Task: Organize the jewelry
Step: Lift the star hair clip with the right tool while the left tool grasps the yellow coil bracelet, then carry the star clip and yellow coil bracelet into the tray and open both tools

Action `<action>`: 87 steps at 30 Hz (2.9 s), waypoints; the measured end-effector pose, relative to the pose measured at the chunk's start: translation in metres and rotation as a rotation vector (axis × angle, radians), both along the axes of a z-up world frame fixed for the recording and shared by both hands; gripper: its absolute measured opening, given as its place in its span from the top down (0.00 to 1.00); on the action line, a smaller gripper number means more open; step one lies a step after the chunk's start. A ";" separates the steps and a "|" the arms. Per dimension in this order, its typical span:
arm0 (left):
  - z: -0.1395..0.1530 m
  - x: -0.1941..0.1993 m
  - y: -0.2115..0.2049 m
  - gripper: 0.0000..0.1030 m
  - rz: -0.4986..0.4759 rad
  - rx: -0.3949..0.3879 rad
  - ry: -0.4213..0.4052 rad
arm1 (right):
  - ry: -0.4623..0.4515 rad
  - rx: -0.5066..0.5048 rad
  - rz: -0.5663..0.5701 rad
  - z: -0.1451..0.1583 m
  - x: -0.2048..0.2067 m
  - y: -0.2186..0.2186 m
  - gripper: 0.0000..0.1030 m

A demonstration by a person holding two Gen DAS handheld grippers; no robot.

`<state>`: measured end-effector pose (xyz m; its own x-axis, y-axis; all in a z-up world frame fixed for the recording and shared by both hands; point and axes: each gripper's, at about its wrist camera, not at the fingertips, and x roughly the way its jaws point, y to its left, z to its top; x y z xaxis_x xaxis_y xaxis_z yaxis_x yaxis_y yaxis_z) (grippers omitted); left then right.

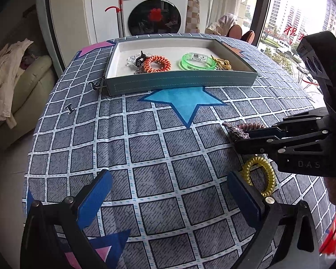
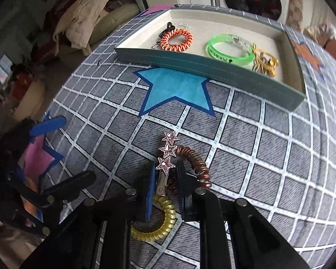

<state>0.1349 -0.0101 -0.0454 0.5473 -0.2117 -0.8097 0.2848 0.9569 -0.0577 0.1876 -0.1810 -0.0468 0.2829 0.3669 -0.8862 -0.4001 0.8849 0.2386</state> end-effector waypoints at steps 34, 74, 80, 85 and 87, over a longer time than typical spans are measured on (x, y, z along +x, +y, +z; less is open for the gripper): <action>-0.006 -0.016 0.014 0.00 0.046 0.025 0.020 | -0.096 -0.094 -0.001 0.006 0.012 0.040 0.54; -0.003 -0.018 -0.088 0.71 -0.251 0.058 0.028 | -0.165 0.163 -0.337 0.053 -0.036 -0.073 0.83; 0.006 -0.010 -0.073 0.71 -0.214 0.024 0.010 | -0.177 0.175 -0.347 0.058 -0.035 -0.074 0.83; 0.019 0.000 -0.055 0.71 -0.172 -0.011 -0.018 | -0.197 0.196 -0.372 0.065 -0.030 -0.078 0.83; 0.026 0.009 -0.047 0.71 -0.148 -0.026 -0.030 | -0.211 0.195 -0.381 0.069 -0.026 -0.078 0.83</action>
